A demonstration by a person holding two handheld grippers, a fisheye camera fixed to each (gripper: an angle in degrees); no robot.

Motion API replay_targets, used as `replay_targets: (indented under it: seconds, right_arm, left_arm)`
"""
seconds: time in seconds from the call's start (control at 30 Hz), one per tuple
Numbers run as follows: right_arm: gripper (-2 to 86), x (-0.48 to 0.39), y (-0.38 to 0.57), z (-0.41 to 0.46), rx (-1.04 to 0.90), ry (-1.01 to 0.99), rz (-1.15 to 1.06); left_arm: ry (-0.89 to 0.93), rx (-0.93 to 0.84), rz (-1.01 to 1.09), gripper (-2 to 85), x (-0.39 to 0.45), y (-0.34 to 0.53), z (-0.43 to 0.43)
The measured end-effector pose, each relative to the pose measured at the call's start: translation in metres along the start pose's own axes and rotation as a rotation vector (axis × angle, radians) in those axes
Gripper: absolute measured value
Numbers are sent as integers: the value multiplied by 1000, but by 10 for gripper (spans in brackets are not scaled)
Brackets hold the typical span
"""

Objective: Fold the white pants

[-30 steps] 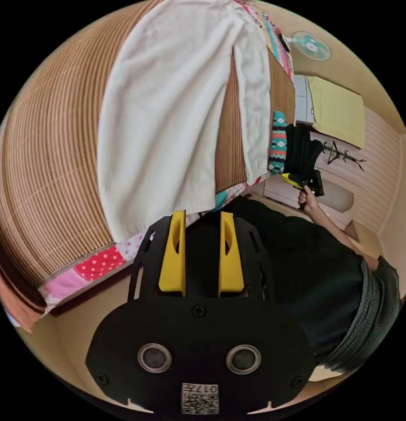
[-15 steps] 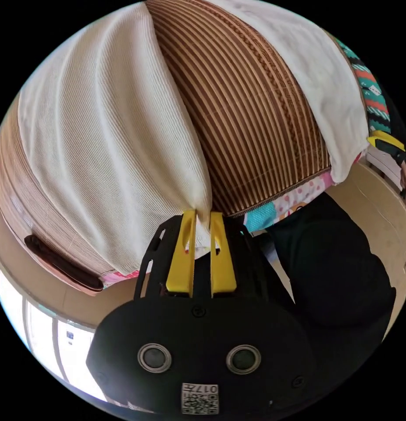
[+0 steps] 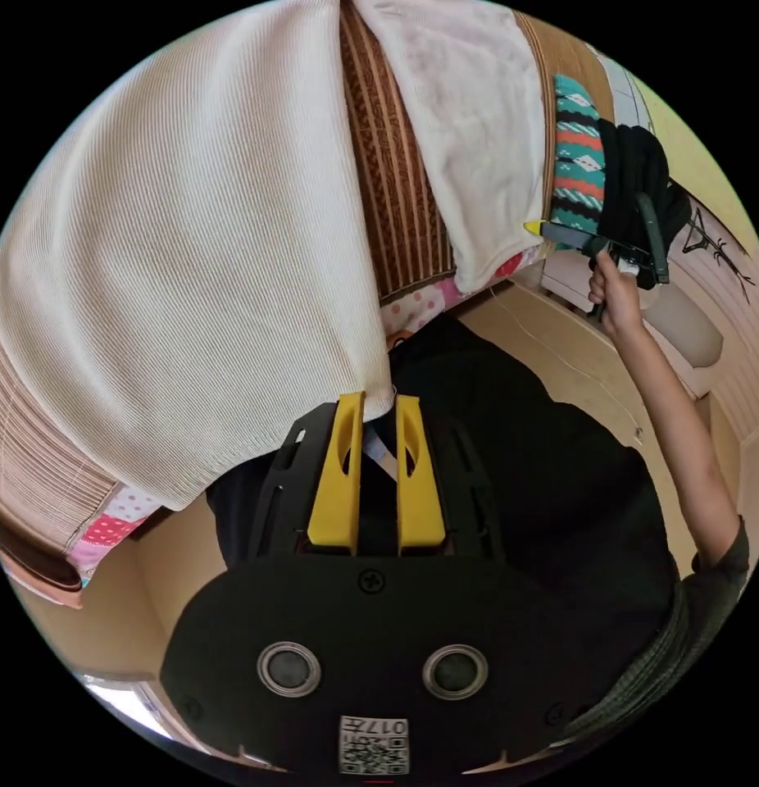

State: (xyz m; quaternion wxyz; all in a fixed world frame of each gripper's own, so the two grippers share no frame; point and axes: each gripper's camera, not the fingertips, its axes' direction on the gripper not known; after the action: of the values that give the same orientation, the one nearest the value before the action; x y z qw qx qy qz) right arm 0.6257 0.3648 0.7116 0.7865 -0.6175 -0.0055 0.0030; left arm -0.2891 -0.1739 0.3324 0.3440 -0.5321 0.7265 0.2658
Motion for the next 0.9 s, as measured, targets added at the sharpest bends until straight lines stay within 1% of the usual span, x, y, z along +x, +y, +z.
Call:
replay_targets:
  seconds: [0.03,0.1,0.13,0.17,0.2,0.23,0.27,0.3,0.33,0.37,0.4,0.47,0.5,0.53,0.57,0.63,0.67,0.73,0.8,0.83,0.9]
  right_arm:
    - [69,4,3,1,-8,-67,-36]
    - [56,12,14,-6,12,-105,-20]
    - [50,15,29,-19,73,-107,-4]
    - [45,14,48,-34,147,-73,18]
    - [43,11,59,-42,183,-39,25]
    - [40,1,80,-56,237,74,34]
    - [38,-14,99,-66,265,214,27]
    - [37,-23,106,-69,270,267,8]
    - [36,-41,119,-73,267,301,-52]
    - [35,-56,131,-78,275,241,-125]
    - [35,-64,136,-81,278,194,-162]
    - [36,-99,149,-87,262,64,-330]
    - [36,-109,151,-88,253,53,-381]
    - [38,-128,153,-88,236,45,-475]
    - [39,-145,154,-88,224,36,-565]
    - [42,-164,153,-87,214,5,-678]
    - [44,-173,149,-86,204,-21,-732]
    - [50,-182,142,-81,174,-53,-799]
    - [58,-182,135,-76,139,-90,-852]
    - [63,-176,128,-70,96,-107,-886]
    - [66,-158,109,-53,-54,-91,-923]
  left_arm:
    - [34,-7,8,47,-2,1,-1]
    - [190,6,54,44,-3,7,-10]
    - [228,21,71,44,-2,8,-14]
    - [282,56,97,46,1,12,-24]
    - [298,97,110,47,5,14,-35]
    - [286,119,114,49,9,15,-42]
    - [205,170,99,51,18,17,-56]
    - [92,228,82,69,32,18,-72]
    - [48,254,86,79,41,18,-79]
    - [1,298,111,96,60,15,-92]
    - [-3,336,144,113,78,10,-103]
    - [19,373,179,144,105,0,-116]
    - [38,379,198,175,122,-10,-122]
    - [42,379,203,193,130,-16,-124]
    - [41,377,211,229,144,-27,-128]
    - [11,369,206,242,159,-45,-129]
    - [-30,349,182,236,165,-58,-125]
    - [-95,288,119,187,165,-76,-116]
    - [-140,259,76,49,158,-85,-104]
    - [-143,259,72,47,156,-85,-101]
    - [-108,228,30,41,139,-89,-87]
